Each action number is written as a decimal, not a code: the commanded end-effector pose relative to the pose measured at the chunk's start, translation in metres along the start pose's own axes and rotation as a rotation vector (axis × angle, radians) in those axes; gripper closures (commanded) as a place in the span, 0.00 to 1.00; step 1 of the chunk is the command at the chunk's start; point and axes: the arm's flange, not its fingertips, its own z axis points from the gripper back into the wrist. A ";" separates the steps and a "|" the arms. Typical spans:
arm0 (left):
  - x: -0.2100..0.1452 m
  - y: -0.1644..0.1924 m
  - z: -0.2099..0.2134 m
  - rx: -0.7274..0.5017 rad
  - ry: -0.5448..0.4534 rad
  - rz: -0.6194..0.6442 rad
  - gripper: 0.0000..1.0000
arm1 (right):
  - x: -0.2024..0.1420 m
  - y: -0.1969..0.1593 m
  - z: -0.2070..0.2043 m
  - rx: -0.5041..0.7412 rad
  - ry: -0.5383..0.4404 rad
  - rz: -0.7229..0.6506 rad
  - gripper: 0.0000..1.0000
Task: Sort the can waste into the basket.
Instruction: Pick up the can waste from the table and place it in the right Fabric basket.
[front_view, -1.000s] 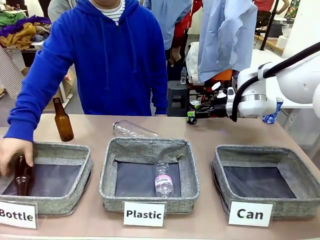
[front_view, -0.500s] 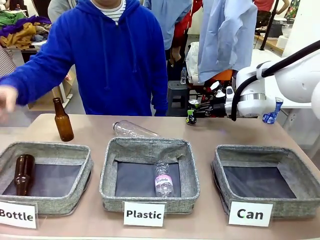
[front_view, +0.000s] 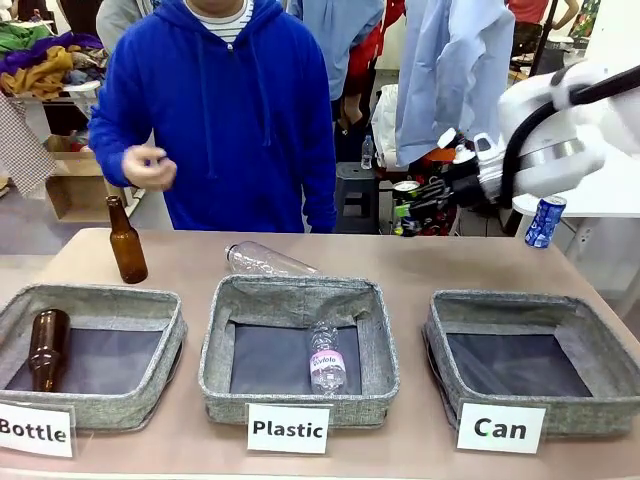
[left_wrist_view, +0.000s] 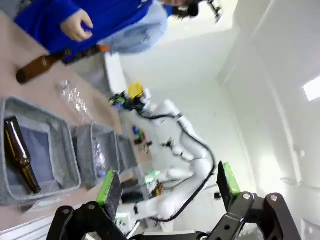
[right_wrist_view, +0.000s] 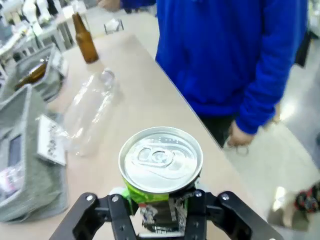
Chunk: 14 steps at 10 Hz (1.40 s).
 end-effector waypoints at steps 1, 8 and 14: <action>-0.025 0.020 -0.055 0.103 0.123 -0.025 0.00 | 0.017 0.063 0.052 -0.089 0.194 -0.026 1.00; -0.026 0.082 -0.124 0.307 0.286 -0.017 0.00 | -0.031 0.221 0.165 -0.205 0.838 -0.035 0.77; -0.026 0.082 -0.124 0.307 0.286 -0.017 0.00 | -0.041 0.220 0.172 -0.221 0.929 -0.113 0.00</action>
